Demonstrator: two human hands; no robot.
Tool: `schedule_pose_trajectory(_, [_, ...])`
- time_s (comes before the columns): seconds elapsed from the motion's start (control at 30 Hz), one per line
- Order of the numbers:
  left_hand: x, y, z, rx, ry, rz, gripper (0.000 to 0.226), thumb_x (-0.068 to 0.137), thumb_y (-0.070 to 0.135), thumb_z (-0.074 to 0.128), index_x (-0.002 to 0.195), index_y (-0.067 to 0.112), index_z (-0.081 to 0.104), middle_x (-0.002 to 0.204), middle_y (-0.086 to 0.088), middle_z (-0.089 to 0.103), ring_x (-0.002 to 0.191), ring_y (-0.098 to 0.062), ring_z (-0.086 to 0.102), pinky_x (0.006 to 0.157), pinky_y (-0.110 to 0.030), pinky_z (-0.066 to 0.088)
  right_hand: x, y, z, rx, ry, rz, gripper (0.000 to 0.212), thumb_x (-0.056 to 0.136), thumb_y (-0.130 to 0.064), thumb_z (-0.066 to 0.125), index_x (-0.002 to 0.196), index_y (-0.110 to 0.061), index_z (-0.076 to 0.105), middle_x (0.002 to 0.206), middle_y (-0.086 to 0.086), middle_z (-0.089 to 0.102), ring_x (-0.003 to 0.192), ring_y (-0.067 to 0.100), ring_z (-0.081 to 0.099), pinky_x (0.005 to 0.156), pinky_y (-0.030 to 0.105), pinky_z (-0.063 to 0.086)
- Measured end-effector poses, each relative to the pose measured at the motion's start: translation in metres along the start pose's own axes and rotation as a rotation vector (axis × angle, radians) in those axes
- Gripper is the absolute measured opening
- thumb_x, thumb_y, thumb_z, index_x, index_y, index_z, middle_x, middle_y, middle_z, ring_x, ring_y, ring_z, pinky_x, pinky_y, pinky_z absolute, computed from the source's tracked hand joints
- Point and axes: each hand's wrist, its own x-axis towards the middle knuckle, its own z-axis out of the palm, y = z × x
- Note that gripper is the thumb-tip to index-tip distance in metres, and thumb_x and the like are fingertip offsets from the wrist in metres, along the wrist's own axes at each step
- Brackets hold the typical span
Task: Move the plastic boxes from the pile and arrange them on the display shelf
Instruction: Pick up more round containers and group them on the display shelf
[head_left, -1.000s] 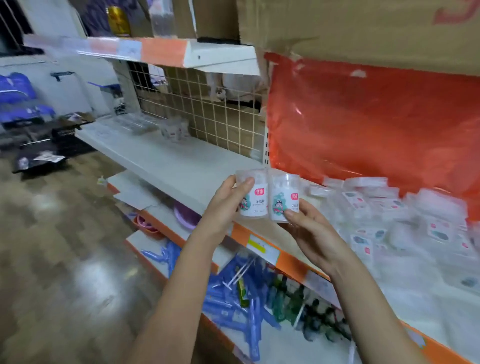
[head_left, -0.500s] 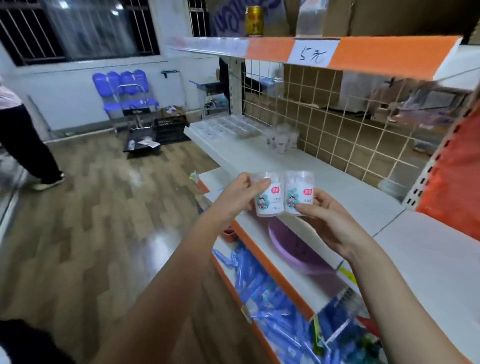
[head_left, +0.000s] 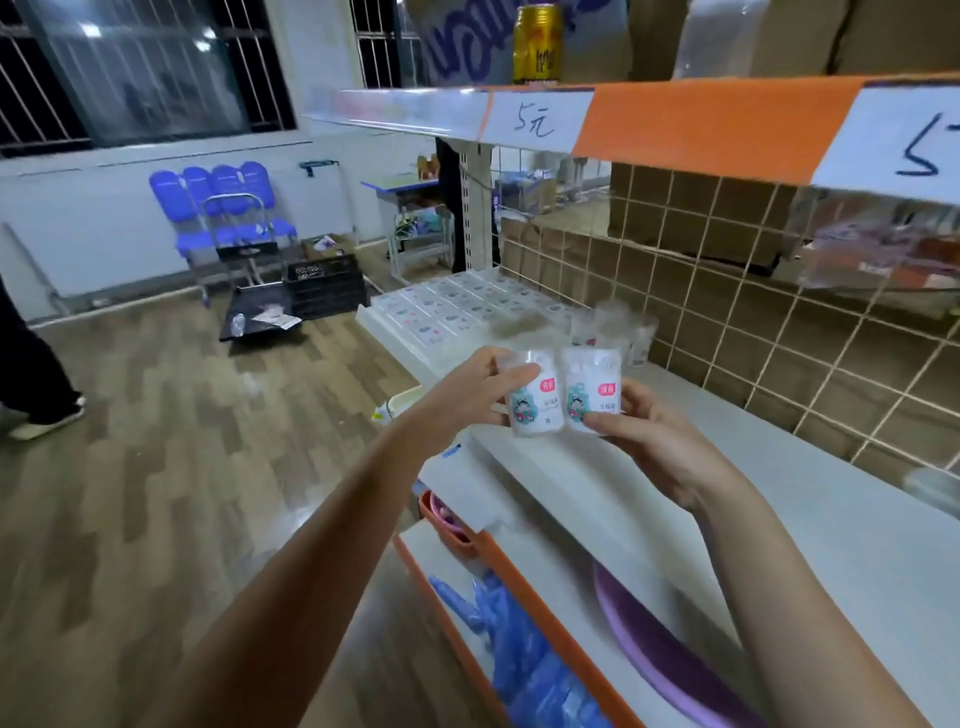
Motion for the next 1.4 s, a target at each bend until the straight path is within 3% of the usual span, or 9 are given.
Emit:
schedule_pose_trajectory(0.17, [0.068, -0.004, -0.024, 0.02, -0.079, -0.001, 0.036, 0.092, 0.029, 0.059, 0.122, 0.016, 0.045, 0.117, -0.006, 0.06, 0.1, -0.012, 0.063, 0.079, -0.029, 0.056, 0.055, 0.0, -0.005, -0.097, 0.106, -0.035, 0.058, 0.067, -0.011, 0.073, 0.122, -0.013, 0.054, 0.118, 0.009, 0.065, 0.111, 0.024, 0.061, 0.101, 0.035, 0.045])
schedule_pose_trajectory(0.33, [0.126, -0.013, -0.038, 0.066, -0.269, 0.031, 0.035, 0.092, 0.026, 0.059, 0.124, 0.018, 0.048, 0.121, -0.003, 0.06, 0.104, -0.011, 0.062, 0.08, -0.024, 0.055, 0.091, 0.007, -0.012, -0.16, 0.225, -0.019, 0.064, 0.063, -0.019, 0.074, 0.124, -0.015, 0.056, 0.114, 0.005, 0.069, 0.11, 0.02, 0.062, 0.102, 0.036, 0.044])
schedule_pose_trajectory(0.43, [0.165, -0.013, -0.042, 0.071, -0.376, 0.064, 0.034, 0.092, 0.022, 0.059, 0.125, 0.016, 0.05, 0.12, -0.003, 0.061, 0.103, -0.012, 0.063, 0.077, -0.02, 0.056, 0.109, 0.01, -0.015, -0.178, 0.29, -0.023, 0.052, 0.069, -0.008, 0.075, 0.118, -0.017, 0.06, 0.113, 0.005, 0.069, 0.111, 0.021, 0.061, 0.102, 0.035, 0.044])
schedule_pose_trajectory(0.5, [0.192, -0.014, -0.043, 0.091, -0.447, 0.096, 0.041, 0.091, 0.022, 0.061, 0.129, 0.011, 0.05, 0.123, -0.006, 0.061, 0.107, -0.018, 0.063, 0.082, -0.027, 0.056, 0.119, 0.013, -0.014, -0.191, 0.353, -0.021, 0.042, 0.076, -0.002, 0.071, 0.113, -0.02, 0.061, 0.112, 0.005, 0.069, 0.11, 0.021, 0.061, 0.102, 0.035, 0.044])
schedule_pose_trajectory(0.73, [0.262, -0.016, -0.048, 0.163, -0.685, 0.177, 0.037, 0.086, 0.018, 0.068, 0.118, 0.021, 0.05, 0.106, 0.008, 0.064, 0.103, -0.014, 0.061, 0.091, -0.035, 0.05, 0.148, 0.03, -0.01, -0.253, 0.637, 0.035, 0.049, 0.075, -0.013, 0.078, 0.119, -0.018, 0.058, 0.109, -0.001, 0.069, 0.107, 0.019, 0.063, 0.097, 0.036, 0.048])
schedule_pose_trajectory(0.9, [0.289, -0.035, -0.048, 0.233, -0.823, 0.219, 0.05, 0.085, 0.015, 0.069, 0.13, 0.017, 0.048, 0.114, 0.004, 0.058, 0.1, -0.007, 0.057, 0.082, -0.014, 0.049, 0.157, 0.052, 0.004, -0.244, 0.836, 0.095, 0.066, 0.062, -0.018, 0.084, 0.12, -0.014, 0.053, 0.11, 0.003, 0.065, 0.1, 0.018, 0.064, 0.083, 0.023, 0.052])
schedule_pose_trajectory(1.0, [0.301, -0.05, -0.046, 0.34, -0.844, 0.244, 0.05, 0.081, 0.024, 0.074, 0.125, 0.028, 0.051, 0.117, 0.002, 0.058, 0.104, -0.012, 0.058, 0.089, -0.024, 0.049, 0.161, 0.062, 0.015, -0.306, 0.893, 0.143, 0.062, 0.07, -0.013, 0.082, 0.122, -0.019, 0.048, 0.109, -0.003, 0.063, 0.096, 0.012, 0.062, 0.073, 0.015, 0.048])
schedule_pose_trajectory(1.2, [0.312, -0.066, -0.044, 0.332, -0.893, 0.275, 0.049, 0.08, 0.022, 0.075, 0.121, 0.032, 0.051, 0.11, 0.01, 0.058, 0.102, -0.01, 0.058, 0.085, -0.026, 0.049, 0.165, 0.076, 0.023, -0.455, 0.975, 0.168, 0.063, 0.072, -0.02, 0.082, 0.123, -0.022, 0.045, 0.112, -0.003, 0.061, 0.103, 0.017, 0.06, 0.09, 0.031, 0.049])
schedule_pose_trajectory(1.4, [0.316, -0.077, -0.042, 0.28, -0.858, 0.273, 0.05, 0.077, 0.019, 0.077, 0.117, 0.019, 0.047, 0.107, 0.009, 0.058, 0.105, -0.01, 0.057, 0.092, -0.031, 0.049, 0.167, 0.073, 0.029, -0.544, 0.986, 0.167, 0.065, 0.074, -0.021, 0.08, 0.128, -0.017, 0.044, 0.107, -0.007, 0.057, 0.094, 0.012, 0.056, 0.073, 0.016, 0.043])
